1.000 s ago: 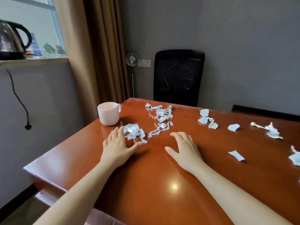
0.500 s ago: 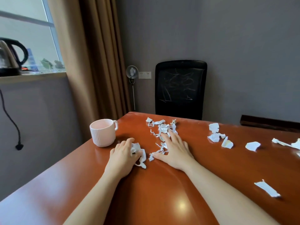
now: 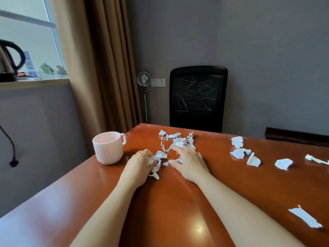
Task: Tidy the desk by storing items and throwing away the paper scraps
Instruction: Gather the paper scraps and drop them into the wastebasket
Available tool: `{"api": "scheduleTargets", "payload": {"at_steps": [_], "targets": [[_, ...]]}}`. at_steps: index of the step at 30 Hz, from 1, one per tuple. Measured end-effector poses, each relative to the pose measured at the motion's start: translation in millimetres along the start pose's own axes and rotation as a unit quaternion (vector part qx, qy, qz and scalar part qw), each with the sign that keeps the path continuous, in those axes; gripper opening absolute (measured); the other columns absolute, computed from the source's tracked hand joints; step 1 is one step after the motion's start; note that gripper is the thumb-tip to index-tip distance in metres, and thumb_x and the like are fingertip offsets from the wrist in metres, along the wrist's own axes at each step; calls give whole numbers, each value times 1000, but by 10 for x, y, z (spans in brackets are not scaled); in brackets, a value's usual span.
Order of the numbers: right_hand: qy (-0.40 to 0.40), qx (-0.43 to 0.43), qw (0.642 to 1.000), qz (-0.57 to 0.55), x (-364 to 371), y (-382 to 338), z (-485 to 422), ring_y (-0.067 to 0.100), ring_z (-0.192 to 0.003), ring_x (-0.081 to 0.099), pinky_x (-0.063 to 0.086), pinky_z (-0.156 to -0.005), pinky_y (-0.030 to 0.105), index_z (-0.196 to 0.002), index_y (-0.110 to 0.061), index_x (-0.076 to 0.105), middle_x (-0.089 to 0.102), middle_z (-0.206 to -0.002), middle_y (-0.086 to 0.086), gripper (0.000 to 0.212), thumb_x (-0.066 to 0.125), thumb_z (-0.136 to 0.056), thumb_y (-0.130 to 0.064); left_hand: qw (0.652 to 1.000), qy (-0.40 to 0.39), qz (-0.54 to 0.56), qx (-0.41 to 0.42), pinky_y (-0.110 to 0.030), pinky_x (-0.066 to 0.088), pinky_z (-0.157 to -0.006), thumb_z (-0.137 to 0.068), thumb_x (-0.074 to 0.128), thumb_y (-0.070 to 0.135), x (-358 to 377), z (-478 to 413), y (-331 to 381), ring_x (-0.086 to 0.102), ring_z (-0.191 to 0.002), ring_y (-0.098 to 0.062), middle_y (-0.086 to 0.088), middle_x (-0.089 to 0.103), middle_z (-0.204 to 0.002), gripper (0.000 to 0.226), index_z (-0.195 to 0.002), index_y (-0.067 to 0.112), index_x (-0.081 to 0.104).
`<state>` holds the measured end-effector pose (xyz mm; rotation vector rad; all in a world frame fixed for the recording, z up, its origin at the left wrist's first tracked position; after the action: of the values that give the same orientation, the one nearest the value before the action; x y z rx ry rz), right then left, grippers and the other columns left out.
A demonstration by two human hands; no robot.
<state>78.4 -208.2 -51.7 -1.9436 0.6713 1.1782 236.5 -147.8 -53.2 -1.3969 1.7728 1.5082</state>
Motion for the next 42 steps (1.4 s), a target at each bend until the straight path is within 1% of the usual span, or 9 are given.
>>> {"api": "scheduleTargets", "payload": {"at_steps": [6, 10, 16, 21, 25, 33, 38, 40, 42], "targets": [[-56, -78, 995, -31, 32, -146, -16, 12, -142, 18, 18, -114, 37, -146, -33, 26, 24, -154, -11, 65, 44, -89, -59, 1000, 3, -11, 7, -20, 41, -60, -91, 57, 27, 21, -33, 0, 55, -78, -13, 1, 61, -92, 7, -90, 21, 56], [-104, -87, 991, -8, 43, -190, -9, 15, -144, 14, 14, -116, 40, -148, -36, 19, 19, -156, -11, 76, 46, -83, -67, 999, -11, 32, 13, -26, 49, -65, -89, 60, 22, 47, -77, 4, 59, -77, -16, -1, 63, -88, 5, -88, 18, 59], [-73, -75, 994, 1, 150, -219, -155, 16, -132, 33, 25, -109, 40, -132, -32, 45, 45, -140, -8, 55, 45, -86, -63, 996, -17, 83, 32, -16, 44, -59, -89, 59, 14, 82, -159, 2, 61, -75, -14, 0, 65, -84, 6, -87, 18, 63], [-16, -73, 997, -15, 158, -211, -211, 17, -117, 44, 35, -99, 35, -115, -25, 55, 55, -120, -5, 29, 46, -94, -43, 995, 1, 94, 38, -16, 46, -60, -91, 57, 14, 61, -179, -28, 60, -74, -11, 4, 64, -82, 9, -90, 18, 64], [26, -62, 998, -9, 130, -224, -192, 19, -103, 51, 41, -76, 28, -108, -21, 55, 54, -111, -1, 21, 45, -95, -34, 993, 4, 110, 38, -17, 47, -62, -91, 57, 15, 45, -169, -33, 62, -76, -11, 3, 65, -85, 8, -94, 17, 64], [67, -34, 997, -7, 80, -207, -168, 21, -89, 61, 41, -65, 28, -92, -18, 53, 65, -102, 4, 19, 37, -100, -26, 998, -3, 65, 27, -17, 43, -61, -95, 50, 17, 39, -114, 16, 57, -76, -13, 1, 59, -86, 11, -91, 17, 60], [64, -15, 998, -8, 65, -179, -112, 19, -84, 60, 41, -62, 24, -98, -15, 56, 66, -99, 3, 22, 36, -100, -26, 1000, -9, 12, 22, -22, 36, -72, -98, 42, 23, 40, 27, 42, 48, -85, -14, 1, 48, -91, 16, -97, 15, 57], [45, 5, 997, -61, 48, -145, -65, 16, -77, 54, 35, -56, 20, -97, -13, 59, 65, -95, 3, 24, 39, -98, -24, 1000, -10, 7, 21, -21, 34, -70, -98, 42, 22, 20, 83, 60, 47, -84, -14, 2, 47, -89, 15, -88, 19, 53], [20, 39, 982, -183, 17, -104, -10, 15, -66, 48, 33, -53, 21, -78, -11, 57, 59, -76, 3, 24, 42, -93, -20, 999, -3, 44, -1, -20, 35, -62, -96, 43, 16, -19, 143, 62, 49, -78, -14, 0, 52, -84, 19, -78, 19, 52]]}}
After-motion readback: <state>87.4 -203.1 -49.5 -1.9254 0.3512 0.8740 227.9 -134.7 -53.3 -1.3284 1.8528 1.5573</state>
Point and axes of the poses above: each hand's wrist, its own z-axis away from the middle knuckle, its own x-axis out of the palm, y = z × x, the point moved 4 cm from there along -z, towards the middle knuckle
